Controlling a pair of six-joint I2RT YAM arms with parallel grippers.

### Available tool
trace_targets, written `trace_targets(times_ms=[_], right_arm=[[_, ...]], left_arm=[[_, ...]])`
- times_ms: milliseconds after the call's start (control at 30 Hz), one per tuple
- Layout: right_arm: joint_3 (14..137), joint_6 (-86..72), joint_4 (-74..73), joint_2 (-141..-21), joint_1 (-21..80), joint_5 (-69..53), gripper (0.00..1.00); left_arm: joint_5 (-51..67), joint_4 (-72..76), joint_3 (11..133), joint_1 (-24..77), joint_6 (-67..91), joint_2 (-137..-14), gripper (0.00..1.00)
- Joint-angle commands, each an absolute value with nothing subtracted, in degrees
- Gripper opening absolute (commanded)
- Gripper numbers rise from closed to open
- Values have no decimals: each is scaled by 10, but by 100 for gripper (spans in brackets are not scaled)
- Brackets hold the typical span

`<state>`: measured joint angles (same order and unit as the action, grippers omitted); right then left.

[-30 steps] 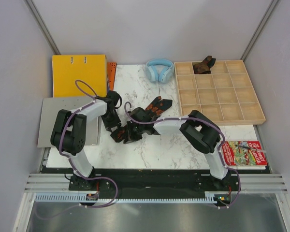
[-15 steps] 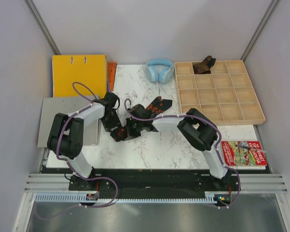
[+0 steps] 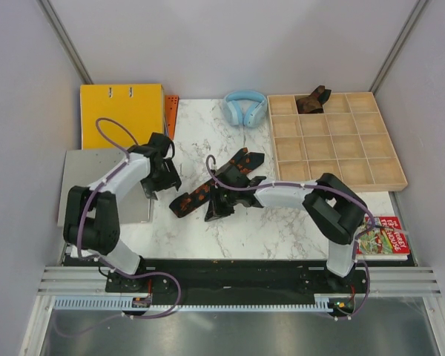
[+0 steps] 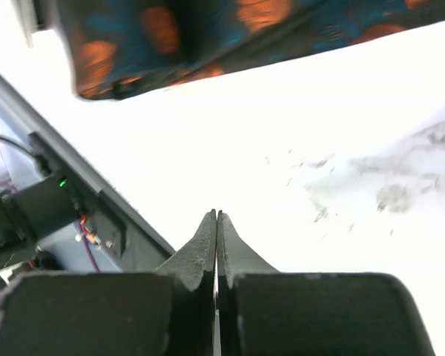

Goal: Roll the ties
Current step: Roll the tie at the center of the board.

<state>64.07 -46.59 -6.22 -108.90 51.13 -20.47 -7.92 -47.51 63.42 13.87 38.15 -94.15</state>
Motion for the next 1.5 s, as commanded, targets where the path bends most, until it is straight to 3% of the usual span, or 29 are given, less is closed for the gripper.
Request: trace_targets(times_ms=[0,233,567,1467], right_arm=[[668,-418,-97,-1028,508,-206,0],[779,-407,-139,-1059,490,-237,1],[890,-437,-125,-1170,490,-301,0],[875,-436,-77,-1255,478,-326,0]], left_arm=[[-91,-487,591,136,377,-807,81],[-57,-440,467,137,416,-608,81],[21,-331,312,138,475,-482,75],[26,-204,240,146,473,-468,73]])
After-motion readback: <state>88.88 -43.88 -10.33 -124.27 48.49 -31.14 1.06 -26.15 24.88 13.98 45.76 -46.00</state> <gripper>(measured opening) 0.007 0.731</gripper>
